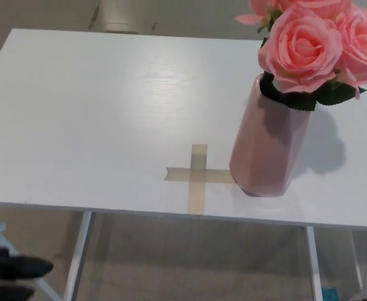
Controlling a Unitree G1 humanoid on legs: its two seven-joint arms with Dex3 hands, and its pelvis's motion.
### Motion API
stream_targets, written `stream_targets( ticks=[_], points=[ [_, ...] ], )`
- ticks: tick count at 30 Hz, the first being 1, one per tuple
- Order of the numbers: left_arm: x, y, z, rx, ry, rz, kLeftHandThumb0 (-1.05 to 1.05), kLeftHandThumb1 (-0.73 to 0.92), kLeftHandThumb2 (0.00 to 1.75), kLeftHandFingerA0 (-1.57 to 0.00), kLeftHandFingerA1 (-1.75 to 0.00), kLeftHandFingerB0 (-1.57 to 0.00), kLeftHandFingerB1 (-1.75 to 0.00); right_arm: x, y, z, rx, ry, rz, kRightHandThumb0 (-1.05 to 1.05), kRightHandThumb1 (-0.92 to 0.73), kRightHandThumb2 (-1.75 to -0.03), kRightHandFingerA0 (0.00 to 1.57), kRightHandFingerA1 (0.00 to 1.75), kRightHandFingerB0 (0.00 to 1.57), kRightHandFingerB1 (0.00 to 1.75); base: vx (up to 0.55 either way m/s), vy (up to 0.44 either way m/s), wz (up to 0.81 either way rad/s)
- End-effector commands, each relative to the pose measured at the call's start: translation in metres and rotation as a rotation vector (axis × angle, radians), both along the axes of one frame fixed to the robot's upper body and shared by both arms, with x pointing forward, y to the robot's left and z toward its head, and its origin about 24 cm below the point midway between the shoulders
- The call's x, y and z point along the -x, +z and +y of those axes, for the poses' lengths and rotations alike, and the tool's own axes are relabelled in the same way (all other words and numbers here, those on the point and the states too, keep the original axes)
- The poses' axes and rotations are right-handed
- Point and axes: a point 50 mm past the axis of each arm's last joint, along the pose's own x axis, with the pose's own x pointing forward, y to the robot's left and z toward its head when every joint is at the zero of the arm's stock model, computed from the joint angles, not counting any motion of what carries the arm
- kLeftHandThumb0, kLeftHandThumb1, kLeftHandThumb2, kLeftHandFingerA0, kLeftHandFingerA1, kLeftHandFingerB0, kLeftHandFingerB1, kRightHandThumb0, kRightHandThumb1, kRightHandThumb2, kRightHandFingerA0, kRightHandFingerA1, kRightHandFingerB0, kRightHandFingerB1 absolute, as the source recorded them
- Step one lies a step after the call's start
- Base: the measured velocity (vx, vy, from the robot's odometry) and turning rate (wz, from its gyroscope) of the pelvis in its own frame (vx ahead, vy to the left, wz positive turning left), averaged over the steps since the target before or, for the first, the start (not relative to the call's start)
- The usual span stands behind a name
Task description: Use the left hand to pick up the rose and then lift and insert it into the pink vase.
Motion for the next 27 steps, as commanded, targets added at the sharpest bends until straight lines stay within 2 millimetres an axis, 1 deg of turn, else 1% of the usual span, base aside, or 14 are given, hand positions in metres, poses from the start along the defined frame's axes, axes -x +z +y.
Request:
stream_targets(
  ticks=[1,2,4,5,6,9,10,11,12,16,19,24,27],
  points=[
    [-0.006,-0.108,0.016,-0.084,0.247,0.194,-0.57,0.46,0.77,-0.40,-0.49,-0.36,-0.45,0.013,-0.006,-0.002,0.014,-0.030,0.008,-0.33,-0.66,-0.59,0.60,0.41,0.55,0.39,0.00,0.000,0.08],
    [-0.020,-0.129,0.020,-0.117,0.314,0.250,-0.51,0.57,0.58,-0.40,-0.35,-0.39,-0.34,0.015,-0.007,-0.001,0.007,-0.047,0.004,-0.33,-0.66,-0.59,0.60,0.41,0.55,0.39,0.00,0.000,0.00],
    [-0.022,-0.132,0.021,-0.122,0.320,0.254,-0.51,0.57,0.58,-0.40,-0.35,-0.39,-0.34,0.015,-0.007,-0.001,0.006,-0.049,0.003,-0.33,-0.66,-0.59,0.60,0.41,0.55,0.39,0.00,0.000,0.00],
    [-0.031,-0.149,0.024,-0.086,0.451,0.309,-0.56,0.57,0.58,-0.36,-0.34,-0.36,-0.33,0.018,-0.009,0.001,-0.006,-0.074,-0.002,-0.33,-0.66,-0.59,0.59,0.41,0.55,0.39,0.00,0.000,0.00],
    [-0.035,-0.157,0.025,-0.073,0.503,0.335,-0.56,0.57,0.58,-0.36,-0.34,-0.36,-0.33,0.019,-0.010,0.002,-0.012,-0.084,-0.004,-0.33,-0.66,-0.59,0.59,0.41,0.55,0.39,0.00,0.000,0.00],
    [-0.036,-0.158,0.025,-0.075,0.503,0.334,-0.56,0.57,0.58,-0.36,-0.34,-0.36,-0.33,0.019,-0.010,0.002,-0.012,-0.084,-0.004,-0.33,-0.66,-0.59,0.59,0.41,0.55,0.39,0.00,0.000,0.00],
    [-0.034,-0.169,0.024,-0.056,0.598,0.339,-0.55,0.58,0.58,-0.37,-0.34,-0.41,-0.34,0.019,-0.010,0.002,-0.019,-0.098,-0.006,-0.34,-0.65,-0.59,0.59,0.41,0.55,0.39,0.00,0.000,0.00],
    [-0.030,-0.181,0.021,-0.036,0.714,0.353,-0.55,0.58,0.58,-0.37,-0.34,-0.41,-0.34,0.019,-0.011,0.003,-0.027,-0.116,-0.010,-0.34,-0.65,-0.59,0.59,0.41,0.55,0.39,0.00,0.000,0.00],
    [-0.025,-0.189,0.024,-0.088,0.718,0.376,-0.61,0.49,0.84,-0.34,-0.47,-0.34,-0.46,0.018,-0.010,0.004,-0.031,-0.126,-0.019,-0.34,-0.65,-0.59,0.60,0.42,0.55,0.39,0.00,0.000,0.00],
    [-0.022,-0.193,0.031,-0.132,0.689,0.386,-0.62,0.49,0.84,-0.35,-0.48,-0.33,-0.46,0.013,-0.007,0.002,-0.025,-0.125,-0.031,-0.34,-0.65,-0.59,0.60,0.42,0.55,0.39,0.00,0.000,0.00],
    [-0.022,-0.189,0.040,-0.131,0.700,0.375,-0.63,0.51,0.85,-0.35,-0.48,-0.31,-0.45,0.007,-0.005,0.004,-0.047,-0.132,-0.045,-0.33,-0.65,-0.59,0.60,0.42,0.55,0.39,0.00,0.000,0.00],
    [-0.024,-0.190,0.036,-0.120,0.670,0.358,-0.59,0.50,0.84,-0.34,-0.48,-0.30,-0.45,0.008,-0.005,0.003,-0.039,-0.133,-0.050,-0.32,-0.64,-0.59,0.61,0.42,0.56,0.40,0.00,0.000,0.00],
    [-0.022,-0.193,0.036,-0.125,0.667,0.361,-0.58,0.49,0.84,-0.35,-0.48,-0.30,-0.45,0.009,-0.005,0.003,-0.049,-0.134,-0.053,-0.32,-0.65,-0.59,0.61,0.42,0.57,0.40,0.00,0.000,0.00]
  ],
)
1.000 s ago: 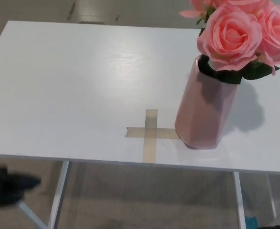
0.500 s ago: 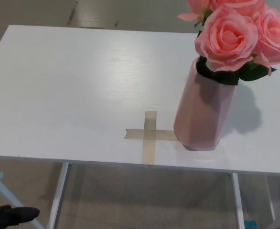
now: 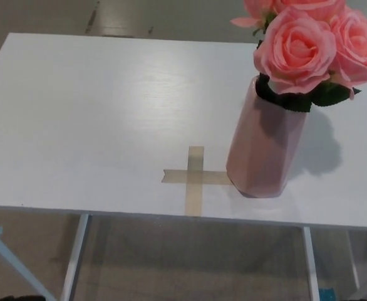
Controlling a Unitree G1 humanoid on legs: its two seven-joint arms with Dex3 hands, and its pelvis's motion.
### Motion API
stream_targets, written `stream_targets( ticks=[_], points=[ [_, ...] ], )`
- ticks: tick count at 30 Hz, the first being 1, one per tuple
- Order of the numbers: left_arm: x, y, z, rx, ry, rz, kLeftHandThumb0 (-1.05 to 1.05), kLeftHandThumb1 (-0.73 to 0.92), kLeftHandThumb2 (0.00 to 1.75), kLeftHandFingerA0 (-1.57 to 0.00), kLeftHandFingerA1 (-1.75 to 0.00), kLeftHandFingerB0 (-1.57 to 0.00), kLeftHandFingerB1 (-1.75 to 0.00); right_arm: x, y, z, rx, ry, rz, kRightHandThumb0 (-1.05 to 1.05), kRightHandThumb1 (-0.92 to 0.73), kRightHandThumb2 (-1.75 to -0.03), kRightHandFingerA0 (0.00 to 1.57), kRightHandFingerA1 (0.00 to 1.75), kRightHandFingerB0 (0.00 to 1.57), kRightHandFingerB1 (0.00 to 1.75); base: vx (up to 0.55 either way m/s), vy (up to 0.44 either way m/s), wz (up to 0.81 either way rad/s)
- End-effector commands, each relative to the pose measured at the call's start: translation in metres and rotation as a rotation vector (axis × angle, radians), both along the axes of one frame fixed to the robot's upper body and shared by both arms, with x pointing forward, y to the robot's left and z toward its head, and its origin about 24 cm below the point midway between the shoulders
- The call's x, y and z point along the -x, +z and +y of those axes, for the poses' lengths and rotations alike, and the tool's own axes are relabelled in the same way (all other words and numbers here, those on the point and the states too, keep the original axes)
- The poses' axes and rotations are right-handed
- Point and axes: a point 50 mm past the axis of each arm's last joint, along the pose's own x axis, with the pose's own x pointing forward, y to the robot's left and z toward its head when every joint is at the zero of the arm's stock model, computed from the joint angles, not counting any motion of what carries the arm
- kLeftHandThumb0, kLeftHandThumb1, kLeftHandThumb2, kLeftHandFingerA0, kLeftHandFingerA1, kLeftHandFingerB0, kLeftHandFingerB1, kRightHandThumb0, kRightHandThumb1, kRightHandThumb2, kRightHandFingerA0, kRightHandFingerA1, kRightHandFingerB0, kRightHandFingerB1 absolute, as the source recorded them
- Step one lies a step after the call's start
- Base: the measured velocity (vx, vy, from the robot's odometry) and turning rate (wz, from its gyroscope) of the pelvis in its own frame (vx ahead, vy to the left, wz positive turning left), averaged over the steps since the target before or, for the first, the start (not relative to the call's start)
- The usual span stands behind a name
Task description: Use the left hand to pick up the rose and then lift and insert it into the pink vase.
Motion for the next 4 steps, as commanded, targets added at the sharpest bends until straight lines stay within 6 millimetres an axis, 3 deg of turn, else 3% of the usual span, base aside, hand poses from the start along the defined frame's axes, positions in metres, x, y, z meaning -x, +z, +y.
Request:
stream_targets(
  ticks=[1,4],
  points=[
    [0.0110,-0.0297,0.0085,-0.308,0.138,0.022,-0.58,0.49,0.84,-0.35,-0.48,-0.30,-0.45,0.0081,-0.0037,-0.0004,-0.023,-0.095,-0.033,-0.32,-0.65,-0.59,0.61,0.42,0.56,0.40,0.00,0.000,0.00],
    [0.0115,-0.0302,0.0096,-0.309,0.137,0.025,-0.57,0.49,0.84,-0.34,-0.48,-0.30,-0.45,0.0080,-0.0038,-0.0004,-0.018,-0.093,-0.029,-0.32,-0.65,-0.59,0.61,0.42,0.56,0.40,0.00,0.000,0.00]
  ],
)
